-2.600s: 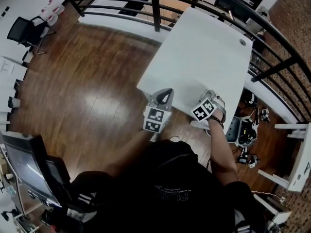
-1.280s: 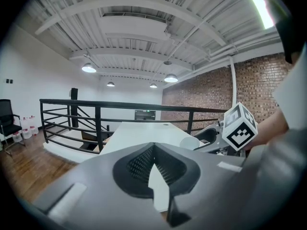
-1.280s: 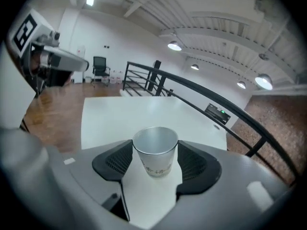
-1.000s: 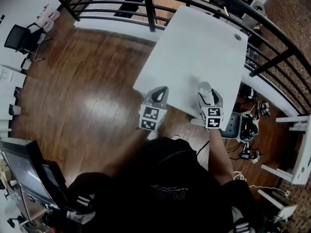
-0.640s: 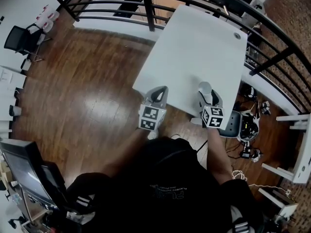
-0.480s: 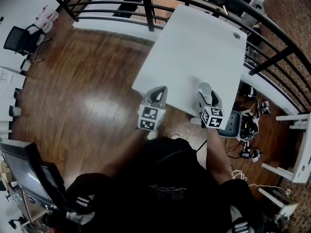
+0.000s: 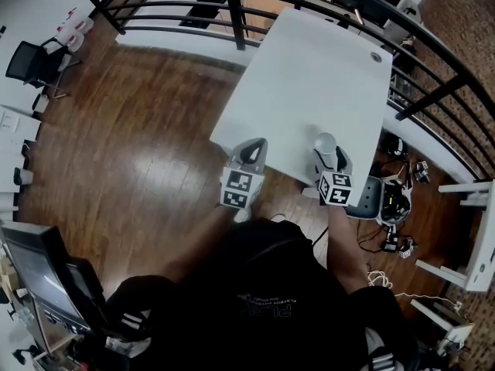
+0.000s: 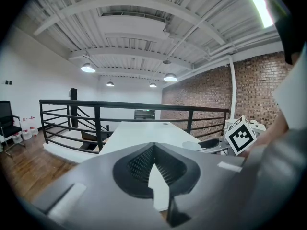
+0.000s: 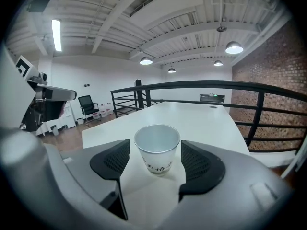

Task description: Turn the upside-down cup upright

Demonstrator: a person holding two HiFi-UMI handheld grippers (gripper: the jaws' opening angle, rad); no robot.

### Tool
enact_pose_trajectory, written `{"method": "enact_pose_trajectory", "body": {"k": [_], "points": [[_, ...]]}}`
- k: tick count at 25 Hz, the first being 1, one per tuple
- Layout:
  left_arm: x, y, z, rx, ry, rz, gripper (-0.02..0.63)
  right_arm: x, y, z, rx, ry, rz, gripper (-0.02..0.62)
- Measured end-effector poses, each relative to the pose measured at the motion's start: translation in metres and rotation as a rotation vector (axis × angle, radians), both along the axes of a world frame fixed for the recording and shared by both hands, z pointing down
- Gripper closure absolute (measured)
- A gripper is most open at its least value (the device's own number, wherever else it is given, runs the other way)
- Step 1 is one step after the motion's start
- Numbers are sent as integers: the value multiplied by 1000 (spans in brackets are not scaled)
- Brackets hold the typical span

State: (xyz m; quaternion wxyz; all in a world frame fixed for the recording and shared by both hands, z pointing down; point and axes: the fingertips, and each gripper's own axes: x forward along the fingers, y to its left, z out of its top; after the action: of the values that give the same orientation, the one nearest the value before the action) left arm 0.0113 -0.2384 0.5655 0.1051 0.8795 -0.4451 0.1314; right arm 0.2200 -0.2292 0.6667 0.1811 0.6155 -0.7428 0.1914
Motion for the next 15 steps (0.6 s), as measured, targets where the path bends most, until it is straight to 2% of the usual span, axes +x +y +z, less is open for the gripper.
{"method": "enact_pose_trajectory", "body": {"k": [3, 9, 11, 15], "points": [[1, 0, 0, 1, 6, 6, 607, 1, 3, -1, 3, 6, 9, 225], [8, 5, 1, -2, 15, 27, 609, -3, 18, -23, 39, 3, 19, 229], [12, 6, -1, -1, 18, 37, 609, -8, 24, -38, 67, 6, 14, 250], [22, 12, -1, -3, 15, 65, 607, -13, 36, -63, 121, 42, 7, 342]]}}
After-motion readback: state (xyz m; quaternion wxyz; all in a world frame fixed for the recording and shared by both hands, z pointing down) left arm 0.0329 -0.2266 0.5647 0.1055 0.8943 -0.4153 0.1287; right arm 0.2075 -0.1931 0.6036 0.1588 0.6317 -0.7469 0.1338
